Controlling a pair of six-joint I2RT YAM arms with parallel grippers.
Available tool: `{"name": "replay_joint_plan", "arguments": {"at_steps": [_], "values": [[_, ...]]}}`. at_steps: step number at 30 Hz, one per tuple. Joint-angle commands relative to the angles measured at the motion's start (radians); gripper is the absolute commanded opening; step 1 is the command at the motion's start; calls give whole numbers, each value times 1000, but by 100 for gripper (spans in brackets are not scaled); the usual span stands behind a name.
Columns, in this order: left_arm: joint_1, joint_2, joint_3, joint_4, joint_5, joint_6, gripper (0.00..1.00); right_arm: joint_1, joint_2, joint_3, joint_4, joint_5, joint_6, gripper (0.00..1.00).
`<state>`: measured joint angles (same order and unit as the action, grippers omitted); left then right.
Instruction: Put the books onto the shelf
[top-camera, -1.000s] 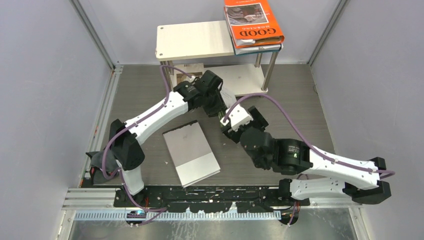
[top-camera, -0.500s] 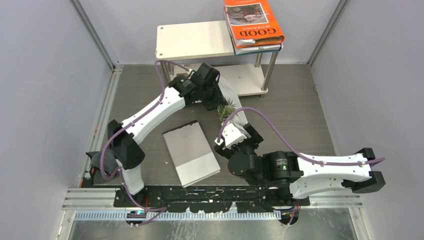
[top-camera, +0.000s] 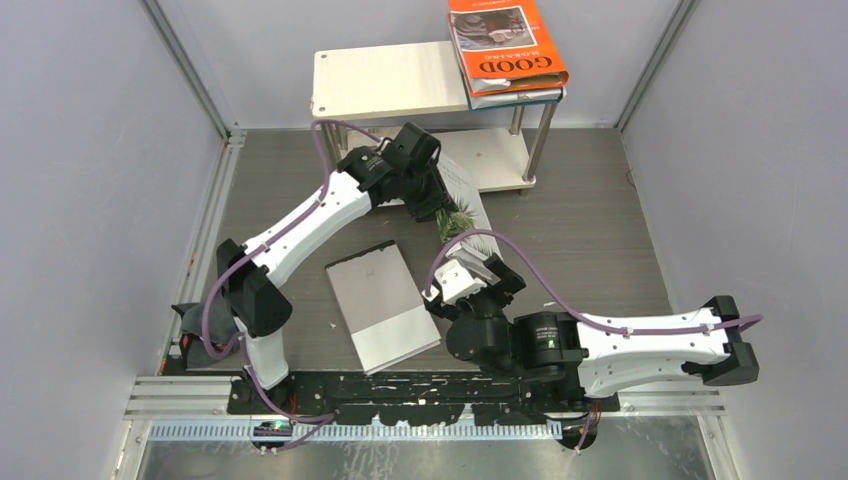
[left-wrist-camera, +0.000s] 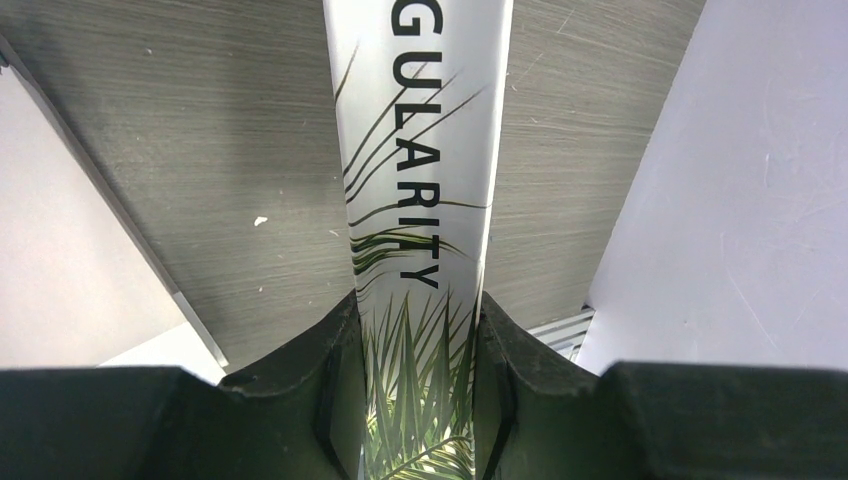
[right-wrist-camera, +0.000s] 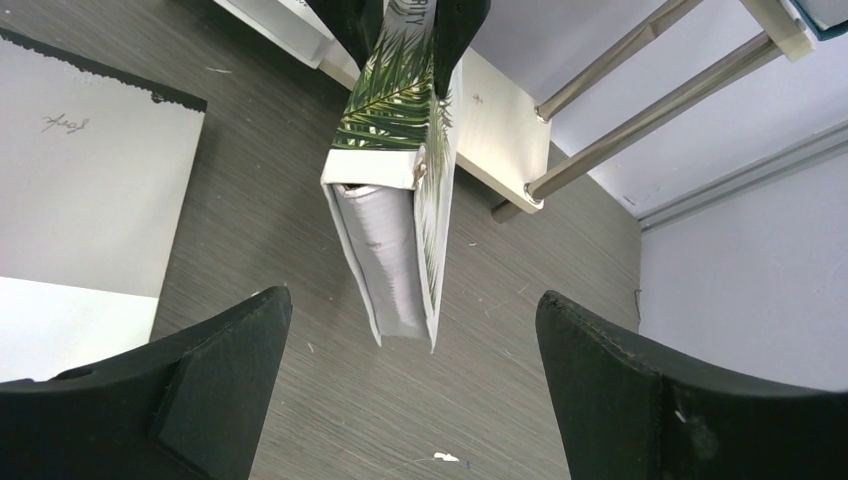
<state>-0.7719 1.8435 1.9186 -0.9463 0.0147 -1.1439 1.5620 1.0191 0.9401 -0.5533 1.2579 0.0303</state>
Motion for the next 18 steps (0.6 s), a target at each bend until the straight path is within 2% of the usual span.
{"name": "replay_joint_plan", "arguments": {"at_steps": [1,10,18], "values": [[2,-17,49,14,38,9,33,-29,-25,-7,115,42,-54,97],[-6,-27,45,6,57,10,33,-195,-26,-37,190,-115,-115,97],[-4,-16,68,-13,59,24,33,-230,10,-39,226,-194,-126,96]]}}
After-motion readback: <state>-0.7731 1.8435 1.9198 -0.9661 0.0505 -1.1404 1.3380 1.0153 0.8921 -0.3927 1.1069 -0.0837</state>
